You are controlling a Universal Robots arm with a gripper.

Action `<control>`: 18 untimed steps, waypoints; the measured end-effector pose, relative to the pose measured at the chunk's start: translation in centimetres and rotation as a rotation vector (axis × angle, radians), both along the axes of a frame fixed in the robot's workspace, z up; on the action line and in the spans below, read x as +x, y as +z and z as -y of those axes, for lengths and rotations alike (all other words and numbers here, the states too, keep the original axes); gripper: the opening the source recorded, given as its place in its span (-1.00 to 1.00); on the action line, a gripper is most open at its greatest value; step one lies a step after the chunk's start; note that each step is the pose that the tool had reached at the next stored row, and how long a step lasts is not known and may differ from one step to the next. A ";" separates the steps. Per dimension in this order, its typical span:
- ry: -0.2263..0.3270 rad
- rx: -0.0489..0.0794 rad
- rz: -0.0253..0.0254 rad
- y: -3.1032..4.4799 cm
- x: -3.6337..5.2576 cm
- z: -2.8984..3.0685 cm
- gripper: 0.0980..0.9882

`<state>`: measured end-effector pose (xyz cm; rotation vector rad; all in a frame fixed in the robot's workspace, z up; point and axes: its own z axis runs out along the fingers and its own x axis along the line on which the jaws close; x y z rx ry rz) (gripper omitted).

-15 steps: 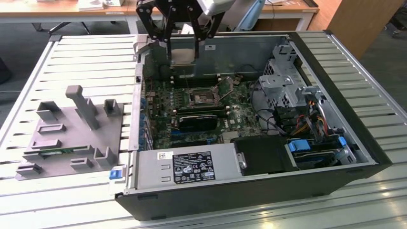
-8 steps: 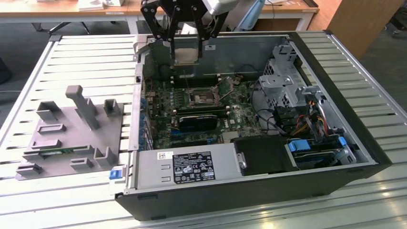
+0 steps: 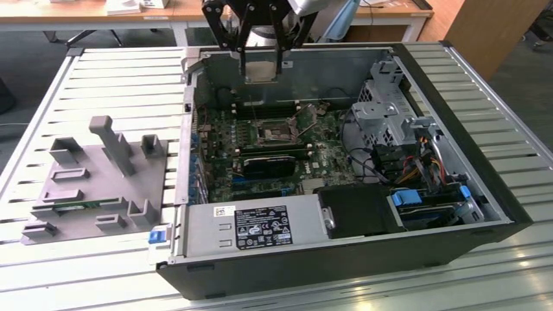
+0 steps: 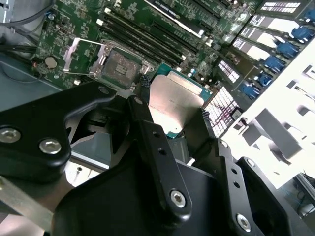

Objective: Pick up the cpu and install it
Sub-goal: 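Pick up the cpu and move it towards the insertion slot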

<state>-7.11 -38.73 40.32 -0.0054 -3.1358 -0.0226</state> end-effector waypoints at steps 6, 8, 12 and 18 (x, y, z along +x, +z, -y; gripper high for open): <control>0.000 0.013 0.0000 -0.10 1.07 -0.83 -0.04; 0.000 0.018 -0.0001 -0.15 1.38 -1.22 -0.04; 0.000 0.021 0.0002 -0.24 1.71 -2.14 -0.04; 0.000 0.021 0.0005 -0.34 2.45 -3.35 -0.04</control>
